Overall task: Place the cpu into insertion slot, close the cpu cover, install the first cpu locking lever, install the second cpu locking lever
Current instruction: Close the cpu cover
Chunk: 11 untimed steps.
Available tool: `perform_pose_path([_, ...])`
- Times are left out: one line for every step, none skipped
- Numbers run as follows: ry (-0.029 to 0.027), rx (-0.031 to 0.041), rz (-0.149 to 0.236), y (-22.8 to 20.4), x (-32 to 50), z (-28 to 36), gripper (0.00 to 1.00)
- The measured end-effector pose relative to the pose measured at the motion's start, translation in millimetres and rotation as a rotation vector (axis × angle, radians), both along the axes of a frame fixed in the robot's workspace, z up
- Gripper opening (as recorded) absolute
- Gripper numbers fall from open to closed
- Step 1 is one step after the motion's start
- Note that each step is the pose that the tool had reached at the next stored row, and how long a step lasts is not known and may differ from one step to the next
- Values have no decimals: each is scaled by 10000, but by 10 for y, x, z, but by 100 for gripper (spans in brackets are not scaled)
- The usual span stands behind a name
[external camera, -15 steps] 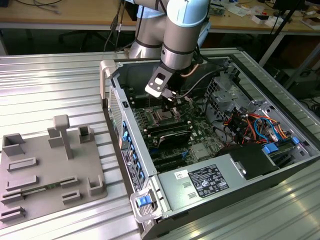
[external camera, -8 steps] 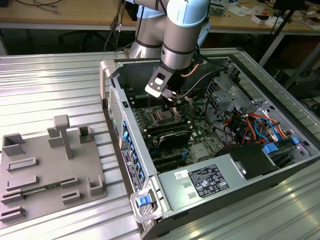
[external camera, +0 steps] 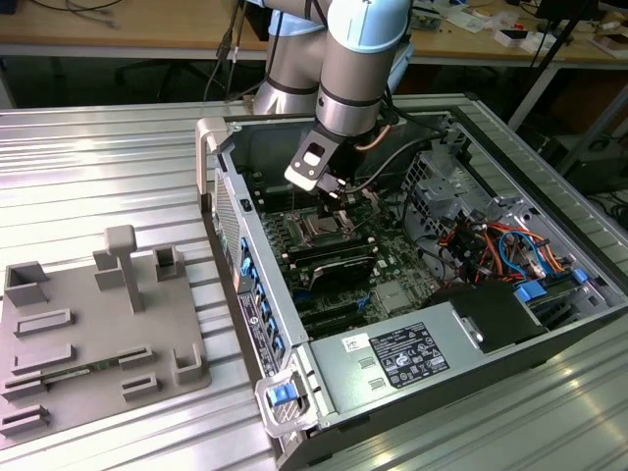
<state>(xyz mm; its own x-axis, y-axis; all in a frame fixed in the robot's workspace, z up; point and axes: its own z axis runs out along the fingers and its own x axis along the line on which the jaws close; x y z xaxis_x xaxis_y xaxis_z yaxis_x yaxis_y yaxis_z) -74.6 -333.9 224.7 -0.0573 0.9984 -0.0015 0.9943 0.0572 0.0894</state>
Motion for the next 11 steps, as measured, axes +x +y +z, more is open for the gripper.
perform_pose_path([0, 0, 0, 0, 0, 0, 11])
perform_pose_path([0, 0, 0, 0, 0, 0, 11])
perform_pose_path([0, 0, 0, 0, 0, 1, 11])
perform_pose_path([0, 0, 0, 0, 0, 1, 11])
perform_pose_path([1, -1, 1, 0, 2, 2, 11])
perform_pose_path([3, 0, 1, -1, 19, 3, 11])
perform_pose_path([2, 8, -1, 0, 51, 1, 11])
perform_pose_path([9, 10, 1, 0, 86, 1, 11])
perform_pose_path([11, 8, -1, 2, 86, 4, 11])
perform_pose_path([10, 11, 1, 3, 86, 27, 11])
perform_pose_path([9, 10, 0, 4, 86, 56, 11])
